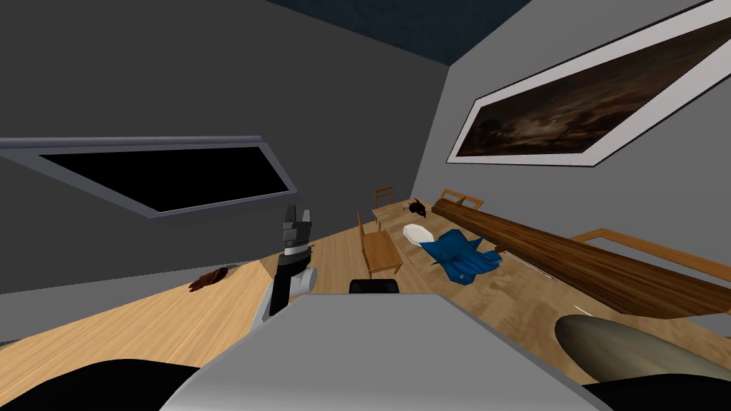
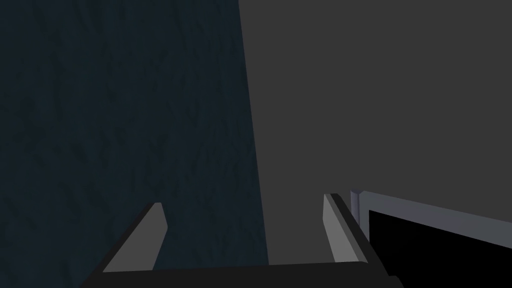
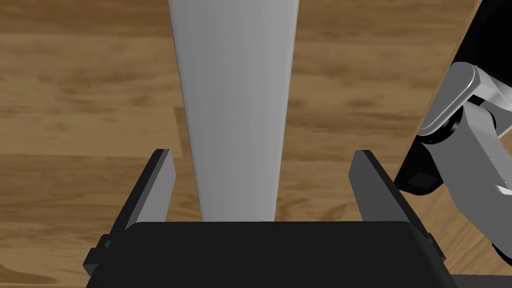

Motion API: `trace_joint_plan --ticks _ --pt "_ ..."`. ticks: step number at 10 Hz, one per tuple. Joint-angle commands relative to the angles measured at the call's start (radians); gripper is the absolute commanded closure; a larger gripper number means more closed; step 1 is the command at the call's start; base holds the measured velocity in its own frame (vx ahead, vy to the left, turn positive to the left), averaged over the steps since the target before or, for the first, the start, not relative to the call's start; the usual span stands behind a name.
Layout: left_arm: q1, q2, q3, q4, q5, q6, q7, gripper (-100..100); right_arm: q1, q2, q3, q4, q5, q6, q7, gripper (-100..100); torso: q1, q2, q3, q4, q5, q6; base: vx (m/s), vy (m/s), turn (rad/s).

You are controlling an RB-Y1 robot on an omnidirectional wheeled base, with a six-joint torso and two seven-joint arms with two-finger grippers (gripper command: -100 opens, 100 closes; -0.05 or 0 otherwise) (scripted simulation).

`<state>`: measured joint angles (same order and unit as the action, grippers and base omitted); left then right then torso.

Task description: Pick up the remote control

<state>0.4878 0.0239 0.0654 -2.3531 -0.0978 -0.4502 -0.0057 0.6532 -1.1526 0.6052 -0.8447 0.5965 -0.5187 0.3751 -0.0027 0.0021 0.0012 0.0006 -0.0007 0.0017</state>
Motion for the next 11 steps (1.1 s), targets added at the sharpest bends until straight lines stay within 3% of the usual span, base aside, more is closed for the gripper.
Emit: trace_joint_plan --ticks 1,3,4,5,6,7,8,9,10,11 --pt "0.000 0.000 0.000 0.000 0.000 0.000 0.000 0 -0.002 0.007 0.020 0.033 0.009 -0.012 0.006 -100 0.000 0.000 0.000 0.000 0.000 0.000 0.000 -0.056 0.001" --pt "0.000 0.000 0.000 0.000 0.000 0.000 0.000 0 0.006 0.002 0.017 0.017 0.006 -0.004 0.003 -100 0.001 0.000 0.000 0.000 0.000 0.000 0.000 -0.027 0.004" --pt "0.000 0.000 0.000 0.000 0.000 0.000 0.000 0 0.005 0.002 0.017 0.020 0.007 -0.006 0.004 0 0.002 0.000 0.000 0.000 0.000 0.000 0.000 0.000 0.000" --pt "0.000 0.000 0.000 0.000 0.000 0.000 0.000 0 -0.041 -0.007 0.061 0.012 0.025 0.003 -0.046 -100 0.003 0.000 0.000 0.000 0.001 0.000 -0.073 -0.009 0.037" --pt "0.000 0.000 0.000 0.000 0.000 0.000 0.000 0 -0.041 -0.007 0.061 0.012 0.025 0.003 -0.054 -100 0.003 0.003 0.001 0.001 0.001 -0.001 -0.080 -0.011 0.034" --pt "0.000 0.000 0.000 0.000 0.000 0.000 0.000 0 -0.083 -0.017 0.104 0.004 0.043 0.012 -0.096 -100 0.003 0.004 0.002 0.001 0.001 0.000 -0.111 -0.015 0.050" --pt "0.000 0.000 0.000 0.000 0.000 0.000 0.000 0 -0.087 -0.017 0.104 0.004 0.043 0.012 -0.112 -100 0.003 0.006 0.003 0.001 0.001 -0.001 -0.096 -0.008 0.027" --pt "0.000 0.000 0.000 0.000 0.000 0.000 0.000 0 -0.125 -0.026 0.148 -0.004 0.061 0.021 -0.153 -100 0.003 0.006 0.003 0.001 0.001 0.000 -0.106 -0.004 0.044" --pt "0.000 0.000 0.000 0.000 0.000 0.000 0.000 0 -0.134 -0.026 0.148 -0.004 0.061 0.021 -0.170 -100 0.003 0.006 0.004 0.001 0.001 0.000 -0.083 0.006 0.026" --pt "0.000 0.000 0.000 0.000 0.000 0.000 0.000 0 -0.179 -0.035 0.191 -0.012 0.079 0.030 -0.204 -100 0.004 0.005 0.003 0.001 0.001 0.000 -0.092 0.003 0.035"
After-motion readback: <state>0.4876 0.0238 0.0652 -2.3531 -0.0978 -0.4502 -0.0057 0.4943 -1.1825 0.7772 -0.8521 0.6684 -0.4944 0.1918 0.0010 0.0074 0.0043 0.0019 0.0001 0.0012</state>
